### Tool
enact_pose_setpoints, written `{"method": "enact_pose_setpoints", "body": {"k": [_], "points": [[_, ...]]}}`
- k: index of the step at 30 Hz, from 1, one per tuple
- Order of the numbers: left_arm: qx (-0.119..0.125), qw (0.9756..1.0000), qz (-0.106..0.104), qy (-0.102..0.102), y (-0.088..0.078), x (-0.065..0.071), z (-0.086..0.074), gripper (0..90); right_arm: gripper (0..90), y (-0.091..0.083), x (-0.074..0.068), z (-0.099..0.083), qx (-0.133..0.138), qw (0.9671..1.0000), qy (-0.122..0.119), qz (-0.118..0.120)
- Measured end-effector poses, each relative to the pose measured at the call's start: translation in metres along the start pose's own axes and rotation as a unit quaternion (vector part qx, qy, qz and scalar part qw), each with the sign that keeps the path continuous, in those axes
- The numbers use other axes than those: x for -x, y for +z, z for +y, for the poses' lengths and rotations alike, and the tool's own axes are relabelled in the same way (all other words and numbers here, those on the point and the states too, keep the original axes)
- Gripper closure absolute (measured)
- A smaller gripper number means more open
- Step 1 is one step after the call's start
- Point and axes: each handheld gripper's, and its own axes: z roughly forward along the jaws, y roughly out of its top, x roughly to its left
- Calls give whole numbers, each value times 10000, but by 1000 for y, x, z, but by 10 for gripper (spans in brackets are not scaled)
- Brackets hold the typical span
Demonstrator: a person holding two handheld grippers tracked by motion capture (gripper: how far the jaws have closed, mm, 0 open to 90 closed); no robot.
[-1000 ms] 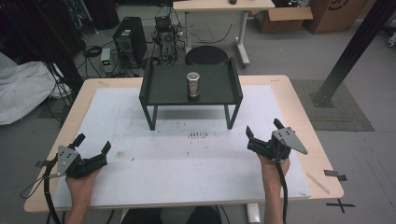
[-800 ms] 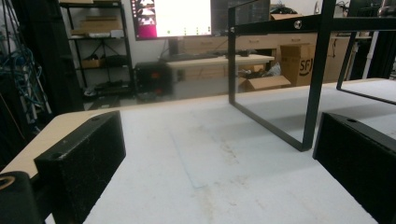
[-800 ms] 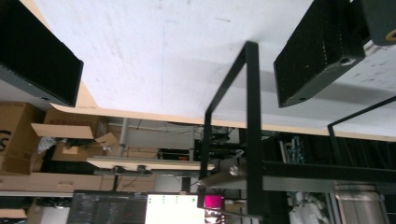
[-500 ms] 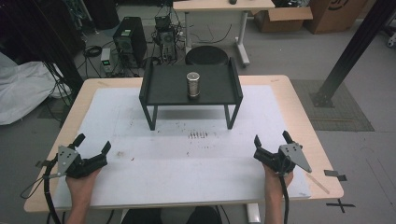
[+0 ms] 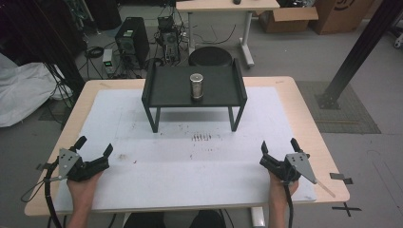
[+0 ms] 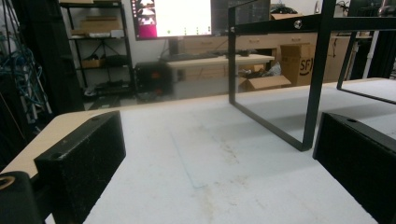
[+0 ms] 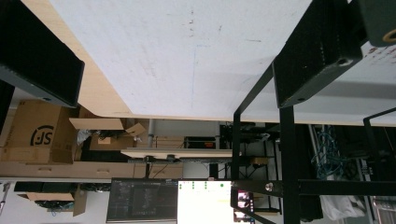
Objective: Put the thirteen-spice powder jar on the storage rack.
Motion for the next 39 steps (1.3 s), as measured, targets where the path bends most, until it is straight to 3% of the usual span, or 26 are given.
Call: {"method": "enact_pose_setpoints", "body": {"k": [10,39], "points": [[10,10000,3,-6,0,0,0,29,12,-3,-1,-1,148,9999,-61,7],[16,10000,11,-9,0,0,0,29,22,-2,0,-2,124,9999,-30,52]]}}
